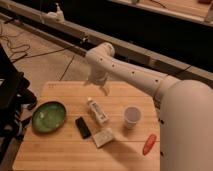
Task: Stand the bottle upright
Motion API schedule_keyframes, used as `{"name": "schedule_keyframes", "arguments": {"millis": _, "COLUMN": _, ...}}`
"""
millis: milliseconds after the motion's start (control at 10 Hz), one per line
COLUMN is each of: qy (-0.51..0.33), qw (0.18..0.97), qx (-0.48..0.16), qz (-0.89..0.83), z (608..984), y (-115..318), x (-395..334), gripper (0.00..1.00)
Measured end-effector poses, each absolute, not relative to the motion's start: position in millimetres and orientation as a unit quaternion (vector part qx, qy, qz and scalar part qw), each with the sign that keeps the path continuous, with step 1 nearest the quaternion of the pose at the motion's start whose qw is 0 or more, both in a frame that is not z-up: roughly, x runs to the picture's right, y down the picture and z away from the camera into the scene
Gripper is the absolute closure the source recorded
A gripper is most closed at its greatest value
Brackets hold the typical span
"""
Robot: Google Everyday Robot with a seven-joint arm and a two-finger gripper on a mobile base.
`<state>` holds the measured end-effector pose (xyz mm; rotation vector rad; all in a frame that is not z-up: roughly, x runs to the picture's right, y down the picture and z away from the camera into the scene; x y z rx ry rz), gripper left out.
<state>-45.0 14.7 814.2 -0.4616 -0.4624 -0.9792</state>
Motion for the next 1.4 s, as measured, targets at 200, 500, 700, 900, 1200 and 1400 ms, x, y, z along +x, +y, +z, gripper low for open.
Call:
{"name": "schedule_keyframes", "arguments": {"millis": 200, "qy": -0.243, "qw": 0.832, "qx": -0.232, "qz": -0.441, "z": 820.6, "y": 31.0, "x": -55.1, "gripper": 0.2}}
{"name": "schedule_keyframes", "arguments": {"millis": 500, "qy": -0.249, "qw": 0.832, "qx": -0.238, "qz": -0.436, "z": 821.1, "y": 34.8, "x": -55.8, "gripper": 0.2}}
{"name": "schedule_keyframes", "arguments": {"millis": 700, "qy": -0.248, "qw": 0.829, "qx": -0.238, "qz": -0.44, "z": 820.5, "y": 35.1, "x": -56.2, "gripper": 0.2}}
{"name": "schedule_keyframes", "arguments": {"millis": 900, "qy": -0.253, "qw": 0.805, "qx": -0.241, "qz": -0.48, "z": 817.0, "y": 38.6, "x": -55.7, "gripper": 0.2}}
{"name": "schedule_keyframes", "arguments": {"millis": 1200, "qy": -0.275, "qw": 0.751, "qx": -0.247, "qz": -0.548, "z": 810.9, "y": 45.0, "x": -57.4, "gripper": 0.2}}
{"name": "schedule_keyframes", "arguments": {"millis": 1400, "qy": -0.281, "qw": 0.738, "qx": -0.246, "qz": -0.563, "z": 809.6, "y": 44.0, "x": -56.1, "gripper": 0.2}}
